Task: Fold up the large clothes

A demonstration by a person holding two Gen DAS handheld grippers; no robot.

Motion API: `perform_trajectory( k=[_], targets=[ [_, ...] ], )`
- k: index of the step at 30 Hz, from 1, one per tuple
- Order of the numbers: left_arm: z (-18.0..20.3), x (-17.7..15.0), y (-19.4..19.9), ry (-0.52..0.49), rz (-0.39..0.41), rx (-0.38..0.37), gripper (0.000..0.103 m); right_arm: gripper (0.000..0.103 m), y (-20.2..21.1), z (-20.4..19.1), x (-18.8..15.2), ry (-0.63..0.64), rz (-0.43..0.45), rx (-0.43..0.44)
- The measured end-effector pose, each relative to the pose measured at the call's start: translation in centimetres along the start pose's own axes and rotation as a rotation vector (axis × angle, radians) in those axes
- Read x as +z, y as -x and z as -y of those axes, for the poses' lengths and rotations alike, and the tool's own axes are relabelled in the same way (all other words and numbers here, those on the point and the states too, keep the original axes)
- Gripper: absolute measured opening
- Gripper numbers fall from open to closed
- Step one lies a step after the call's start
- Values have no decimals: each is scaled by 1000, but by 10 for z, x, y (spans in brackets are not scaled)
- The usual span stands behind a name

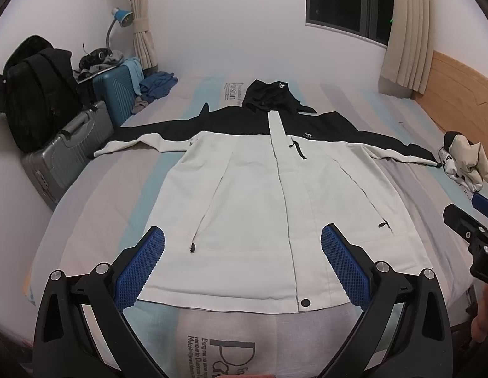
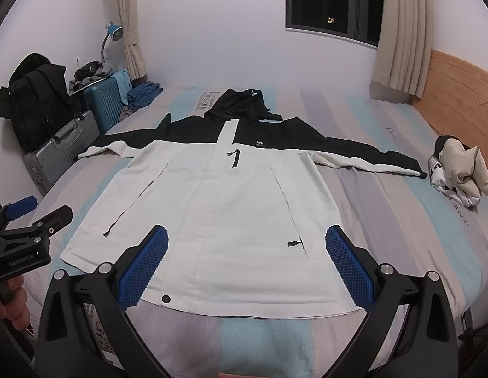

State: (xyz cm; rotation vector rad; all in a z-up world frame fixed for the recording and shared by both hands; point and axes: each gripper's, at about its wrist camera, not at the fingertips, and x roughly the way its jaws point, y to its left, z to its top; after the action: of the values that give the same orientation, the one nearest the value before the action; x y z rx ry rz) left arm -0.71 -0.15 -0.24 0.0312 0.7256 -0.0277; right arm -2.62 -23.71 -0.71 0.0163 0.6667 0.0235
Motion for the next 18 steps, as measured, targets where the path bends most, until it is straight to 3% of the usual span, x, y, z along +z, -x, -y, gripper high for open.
perform_trajectory(
  k=[18],
  targets=[
    [2, -1, 0, 9, -1, -15, 97, 96, 6, -2, 1, 24, 13, -16]
  ],
)
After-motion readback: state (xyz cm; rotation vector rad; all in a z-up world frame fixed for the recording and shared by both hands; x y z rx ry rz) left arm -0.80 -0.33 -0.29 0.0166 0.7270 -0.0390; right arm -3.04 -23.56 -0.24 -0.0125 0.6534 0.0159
